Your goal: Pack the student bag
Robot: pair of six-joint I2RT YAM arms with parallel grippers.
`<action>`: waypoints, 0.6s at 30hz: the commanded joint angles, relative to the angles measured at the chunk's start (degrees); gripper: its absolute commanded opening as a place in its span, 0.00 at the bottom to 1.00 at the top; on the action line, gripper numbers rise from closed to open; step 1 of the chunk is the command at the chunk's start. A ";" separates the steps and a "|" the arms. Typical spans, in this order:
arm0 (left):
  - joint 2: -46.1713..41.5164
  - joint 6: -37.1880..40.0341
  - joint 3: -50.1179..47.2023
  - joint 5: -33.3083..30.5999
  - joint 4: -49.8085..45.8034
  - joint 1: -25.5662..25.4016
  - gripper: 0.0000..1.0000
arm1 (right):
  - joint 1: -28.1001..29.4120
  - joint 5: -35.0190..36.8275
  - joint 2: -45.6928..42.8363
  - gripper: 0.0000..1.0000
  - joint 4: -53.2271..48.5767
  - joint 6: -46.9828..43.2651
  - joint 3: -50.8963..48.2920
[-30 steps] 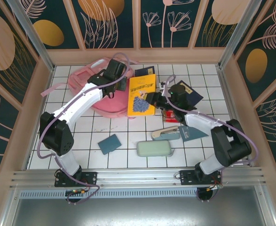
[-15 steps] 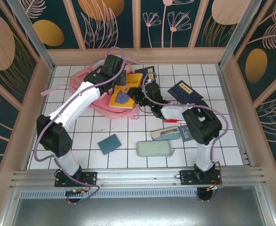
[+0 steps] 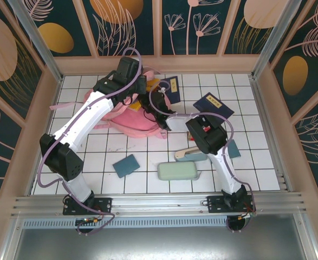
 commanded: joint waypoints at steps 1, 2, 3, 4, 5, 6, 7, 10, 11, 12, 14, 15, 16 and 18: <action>-1.44 -0.78 3.38 1.10 4.04 0.00 0.00 | 1.29 7.39 3.12 0.00 4.41 2.82 7.94; -1.44 -0.87 3.19 1.18 4.11 0.07 0.00 | 1.55 8.54 4.41 0.00 2.84 3.38 10.03; -1.44 -0.76 2.96 1.44 4.21 0.09 0.00 | 1.84 9.56 5.79 0.00 1.67 3.83 12.13; -1.36 -0.69 2.73 1.66 4.39 0.06 0.00 | 2.03 10.00 7.04 0.00 0.80 4.25 14.15; -1.44 -0.63 2.43 1.79 4.50 0.08 0.00 | 2.28 10.17 8.93 0.00 -0.01 4.51 16.85; -1.37 -0.51 2.16 1.87 4.60 0.04 0.00 | 2.55 10.18 10.63 0.00 -0.97 4.63 19.48; -1.52 -0.30 1.78 1.81 4.61 0.00 0.00 | 2.87 10.33 12.14 0.00 -1.96 4.73 21.83; -2.10 0.27 0.60 1.03 5.09 0.07 0.00 | 3.75 10.39 16.21 0.12 -7.23 4.50 29.39; -2.16 0.44 0.30 0.93 5.27 0.07 0.00 | 4.05 10.02 17.24 0.27 -8.44 4.25 31.21; -2.11 0.61 0.29 0.87 5.23 0.07 0.00 | 4.21 9.27 17.80 0.37 -8.98 3.92 32.35; -1.99 0.94 0.51 0.56 5.06 0.02 0.00 | 4.42 8.02 17.14 0.53 -9.45 2.75 31.94; -2.10 1.27 0.34 0.23 5.01 0.02 0.00 | 4.53 7.70 16.28 0.55 -9.65 1.76 30.75; -2.18 1.58 0.19 -0.29 5.09 0.06 0.00 | 4.68 7.89 14.45 0.60 -9.66 0.35 28.69; -2.32 1.77 -0.31 -1.56 5.31 0.17 0.00 | 4.86 8.45 10.86 0.80 -9.93 -1.93 24.73</action>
